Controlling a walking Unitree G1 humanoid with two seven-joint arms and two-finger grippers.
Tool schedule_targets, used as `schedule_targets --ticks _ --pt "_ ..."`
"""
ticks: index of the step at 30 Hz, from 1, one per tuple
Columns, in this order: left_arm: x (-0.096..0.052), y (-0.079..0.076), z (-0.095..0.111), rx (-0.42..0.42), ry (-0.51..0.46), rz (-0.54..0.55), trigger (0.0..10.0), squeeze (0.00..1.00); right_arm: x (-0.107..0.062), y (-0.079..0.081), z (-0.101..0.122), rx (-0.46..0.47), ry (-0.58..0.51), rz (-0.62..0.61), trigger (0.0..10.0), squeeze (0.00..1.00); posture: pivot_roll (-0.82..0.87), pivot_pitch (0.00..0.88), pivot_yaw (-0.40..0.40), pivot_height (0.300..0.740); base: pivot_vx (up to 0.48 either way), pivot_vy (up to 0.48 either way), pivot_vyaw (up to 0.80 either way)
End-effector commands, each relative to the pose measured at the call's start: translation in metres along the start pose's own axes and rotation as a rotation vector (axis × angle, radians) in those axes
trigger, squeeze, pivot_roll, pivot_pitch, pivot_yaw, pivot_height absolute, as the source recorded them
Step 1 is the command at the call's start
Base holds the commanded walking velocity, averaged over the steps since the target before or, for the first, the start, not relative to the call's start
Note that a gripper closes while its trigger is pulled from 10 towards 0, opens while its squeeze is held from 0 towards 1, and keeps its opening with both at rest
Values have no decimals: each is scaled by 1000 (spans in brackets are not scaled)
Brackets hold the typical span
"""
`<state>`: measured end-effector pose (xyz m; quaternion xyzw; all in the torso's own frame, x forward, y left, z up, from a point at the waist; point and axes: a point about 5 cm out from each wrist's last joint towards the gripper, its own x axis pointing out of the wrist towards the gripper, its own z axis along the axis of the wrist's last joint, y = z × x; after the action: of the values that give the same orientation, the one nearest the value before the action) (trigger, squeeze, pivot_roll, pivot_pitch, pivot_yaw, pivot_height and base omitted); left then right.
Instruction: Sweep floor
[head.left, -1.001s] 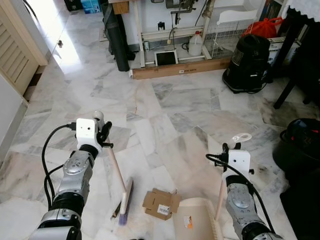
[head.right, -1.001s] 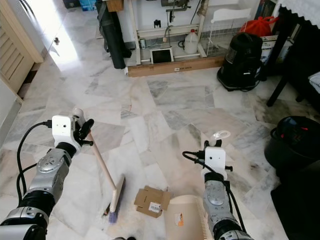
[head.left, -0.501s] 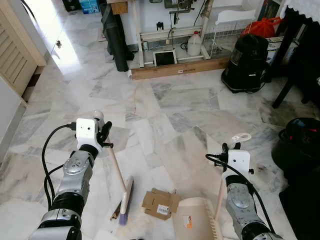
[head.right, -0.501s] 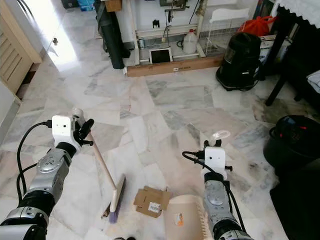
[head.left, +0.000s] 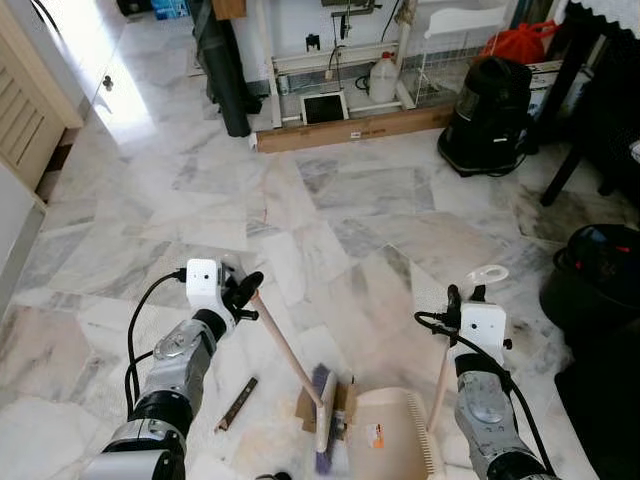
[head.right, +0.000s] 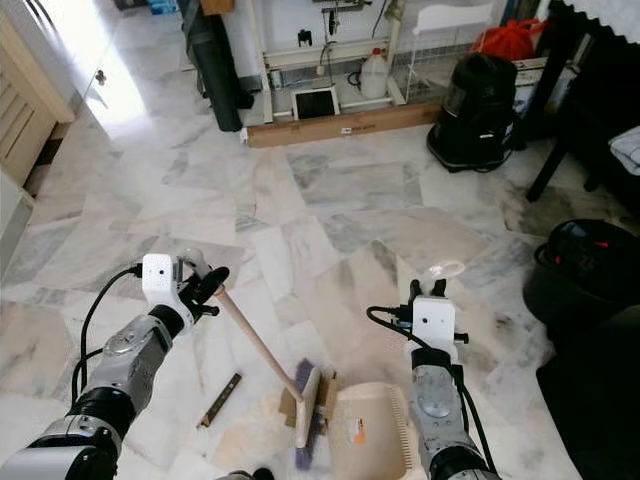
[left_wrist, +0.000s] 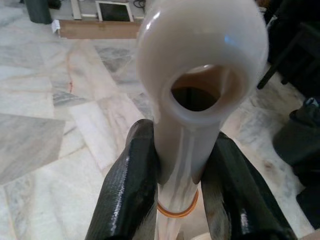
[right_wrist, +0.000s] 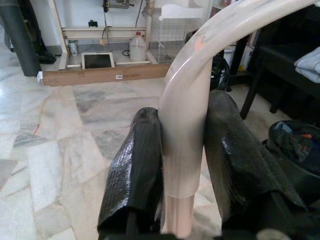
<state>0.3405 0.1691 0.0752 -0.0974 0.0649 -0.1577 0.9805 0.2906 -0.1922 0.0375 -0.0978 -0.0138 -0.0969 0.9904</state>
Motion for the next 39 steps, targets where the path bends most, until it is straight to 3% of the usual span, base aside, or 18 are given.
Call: schedule_targets --ticks 1,13,26,34,39 --pt "-7 3 -19 -91 81 1 10000 0 -8 1 -11 -15 61 11 10000 0 37 157 93 740 0 0 0" --pt "-6 7 -11 -289 48 -44 10000 0 -4 1 -9 -13 62 14 10000 0 48 142 90 740 0 0 0" --pt "-12 20 3 -410 -7 -87 10000 0 8 6 2 12 48 10 10000 0 79 111 87 740 0 0 0" --pt "-14 20 7 -398 -13 -94 10000 0 14 9 7 27 44 7 10000 0 91 86 89 740 0 0 0" --pt "-13 23 15 -334 -44 -66 10000 0 15 8 8 32 46 2 10000 0 92 70 93 740 0 0 0"
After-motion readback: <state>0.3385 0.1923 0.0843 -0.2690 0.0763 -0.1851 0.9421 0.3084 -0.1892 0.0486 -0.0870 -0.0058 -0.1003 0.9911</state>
